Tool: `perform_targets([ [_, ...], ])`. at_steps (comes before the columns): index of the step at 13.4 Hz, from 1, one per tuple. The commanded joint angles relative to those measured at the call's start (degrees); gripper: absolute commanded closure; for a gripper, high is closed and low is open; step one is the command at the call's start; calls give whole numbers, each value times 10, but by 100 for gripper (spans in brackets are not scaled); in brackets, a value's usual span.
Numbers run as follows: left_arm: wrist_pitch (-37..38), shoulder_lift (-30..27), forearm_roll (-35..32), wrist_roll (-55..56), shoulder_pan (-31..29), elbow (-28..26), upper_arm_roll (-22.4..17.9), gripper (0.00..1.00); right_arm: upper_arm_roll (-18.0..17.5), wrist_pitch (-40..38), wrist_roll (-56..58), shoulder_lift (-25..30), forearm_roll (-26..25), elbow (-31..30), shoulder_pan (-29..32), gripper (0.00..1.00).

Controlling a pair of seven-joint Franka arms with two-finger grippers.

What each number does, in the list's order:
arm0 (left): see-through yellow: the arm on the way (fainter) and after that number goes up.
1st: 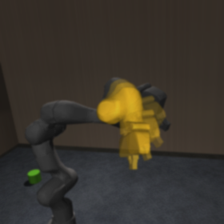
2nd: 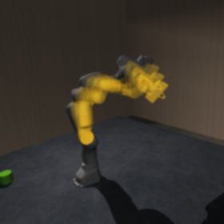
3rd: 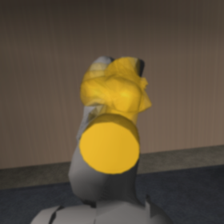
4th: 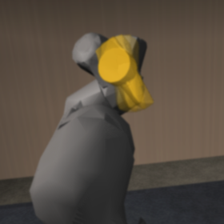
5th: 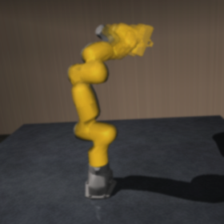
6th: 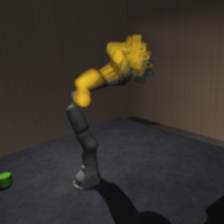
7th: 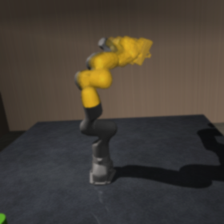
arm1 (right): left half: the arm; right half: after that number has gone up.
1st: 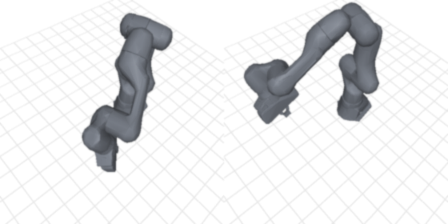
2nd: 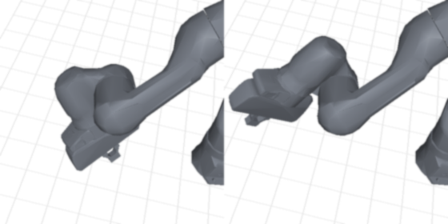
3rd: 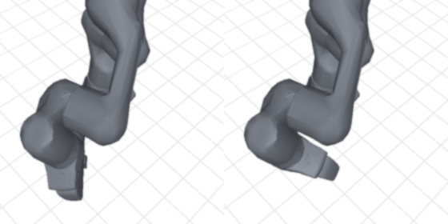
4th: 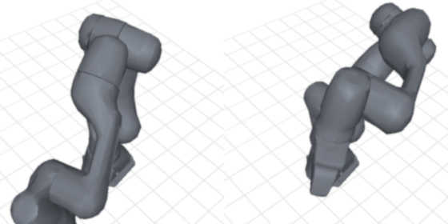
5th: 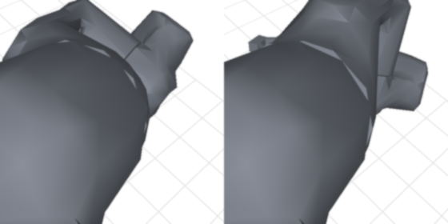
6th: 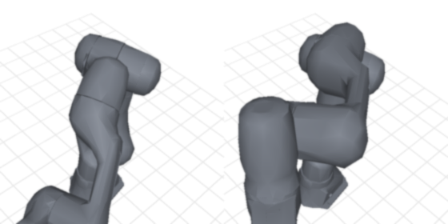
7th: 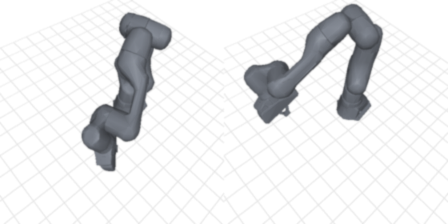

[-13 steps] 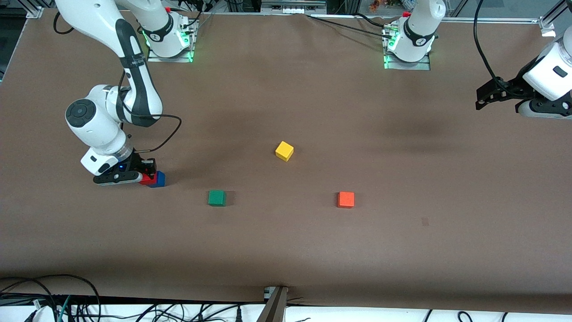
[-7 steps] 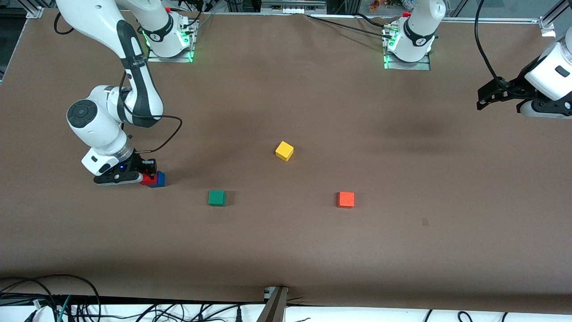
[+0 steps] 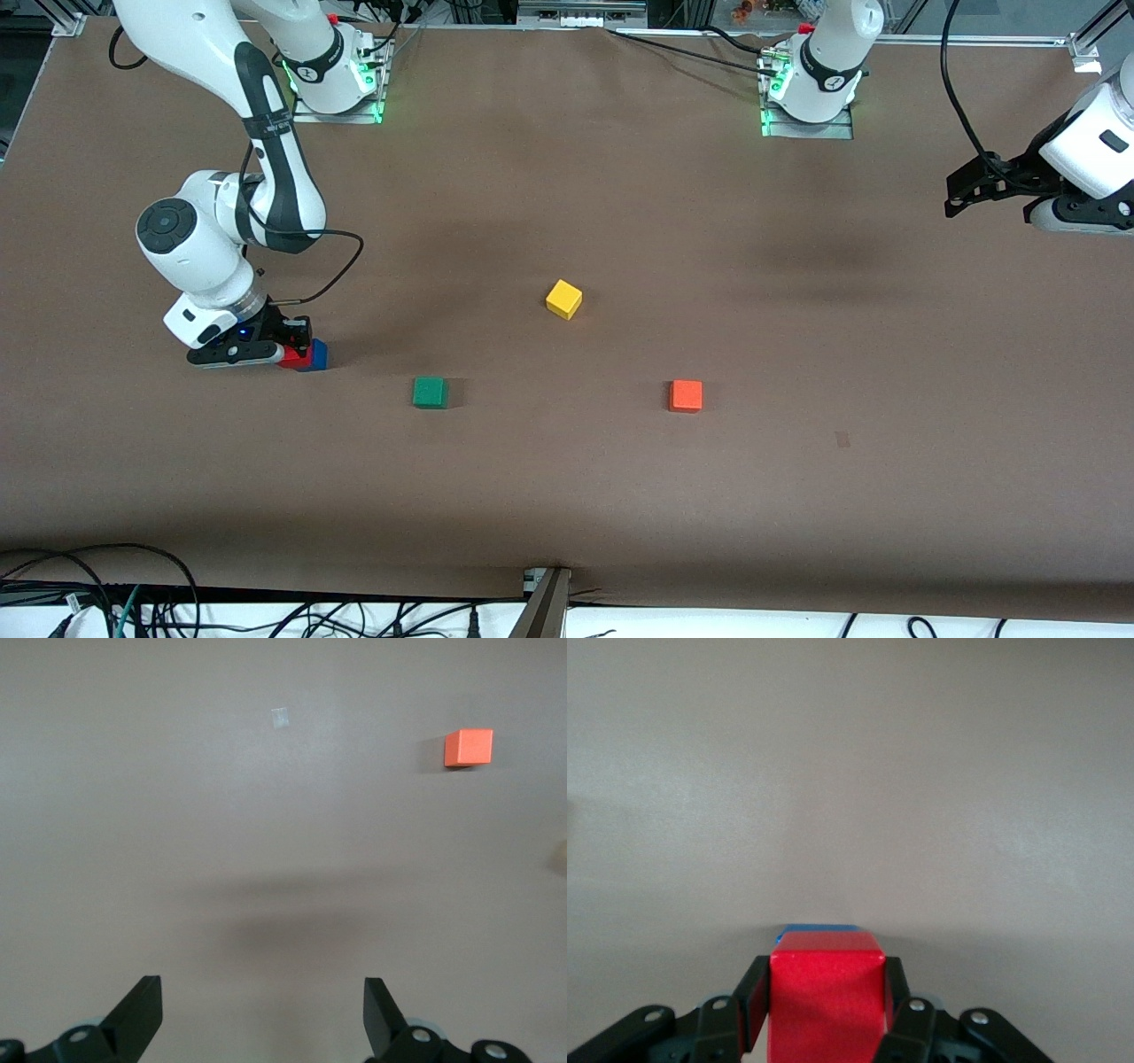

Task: Pass red block to right arm, stack on blue
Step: 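Lower the red cube onto the blue cube while the left gripper retracts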

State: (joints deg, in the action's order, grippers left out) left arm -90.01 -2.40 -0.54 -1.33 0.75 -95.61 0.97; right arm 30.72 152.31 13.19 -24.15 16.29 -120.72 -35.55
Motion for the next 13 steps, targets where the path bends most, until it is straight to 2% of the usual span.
perform_targets([
  [1,12,7,3,5,-7,17,7,0,1,10,-15,5,-8,-8,-5,100],
  [11,23,7,3,5,-8,21,6,0,-4,6,-23,5,-9,-8,-6,99],
  [12,23,7,4,5,-8,21,6,0,-4,5,-24,5,-9,-8,-6,62],
  [13,23,7,4,7,-8,20,6,0,-4,5,-24,5,-9,-8,-5,3],
])
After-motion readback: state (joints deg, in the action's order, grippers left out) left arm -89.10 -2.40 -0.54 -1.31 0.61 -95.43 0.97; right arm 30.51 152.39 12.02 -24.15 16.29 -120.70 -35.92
